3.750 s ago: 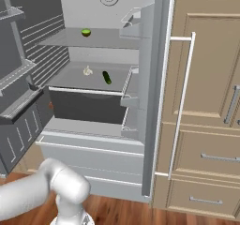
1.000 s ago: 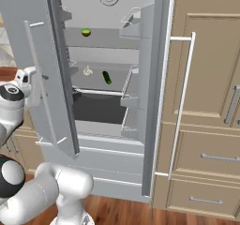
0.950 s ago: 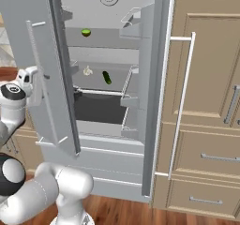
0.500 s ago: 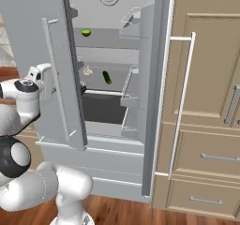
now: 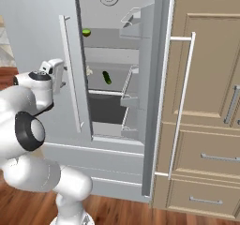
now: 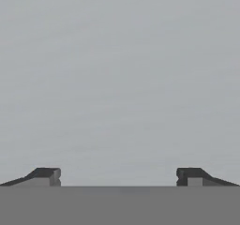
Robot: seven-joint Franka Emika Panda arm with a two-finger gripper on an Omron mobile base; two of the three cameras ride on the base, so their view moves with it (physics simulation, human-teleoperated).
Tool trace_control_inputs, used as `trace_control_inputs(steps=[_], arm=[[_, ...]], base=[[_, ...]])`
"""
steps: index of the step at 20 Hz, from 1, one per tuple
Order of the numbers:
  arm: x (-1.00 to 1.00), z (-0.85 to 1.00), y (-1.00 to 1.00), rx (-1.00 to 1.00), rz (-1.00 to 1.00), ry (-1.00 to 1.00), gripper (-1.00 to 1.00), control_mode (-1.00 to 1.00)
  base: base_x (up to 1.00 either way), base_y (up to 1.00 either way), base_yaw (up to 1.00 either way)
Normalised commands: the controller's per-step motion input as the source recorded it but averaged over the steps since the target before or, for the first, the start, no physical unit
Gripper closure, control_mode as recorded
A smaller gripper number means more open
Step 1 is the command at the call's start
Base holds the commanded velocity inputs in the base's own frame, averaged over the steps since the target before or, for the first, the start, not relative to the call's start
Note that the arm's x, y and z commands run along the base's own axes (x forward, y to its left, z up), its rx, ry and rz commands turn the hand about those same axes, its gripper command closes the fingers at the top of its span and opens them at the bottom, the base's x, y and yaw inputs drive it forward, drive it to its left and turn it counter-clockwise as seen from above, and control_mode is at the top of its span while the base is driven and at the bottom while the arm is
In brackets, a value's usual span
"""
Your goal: Place the cucumber in the correct fridge rack based on whether it is a fruit or vegetable. Finally, close the fridge door.
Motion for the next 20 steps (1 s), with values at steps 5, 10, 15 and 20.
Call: trace_control_inputs(steps=[5, 10, 15, 20], arm=[[0.43, -0.04, -0.17, 0.03, 0.04, 0.00, -1.00, -1.00], [0.48, -0.15, -0.04, 0.01, 0.03, 0.00, -1.00, -1.00], [0.24, -0.11, 0.00, 0.03, 0.00, 0.00, -1.00, -1.00], [-0.91, 0.29, 0.02, 0.10, 0.00, 0.00, -1.00, -1.00]], base=[[0.00, 0.00, 0.00], [0.00, 0.00, 0.00], [0.00, 0.00, 0.00], [0.00, 0.00, 0.00]])
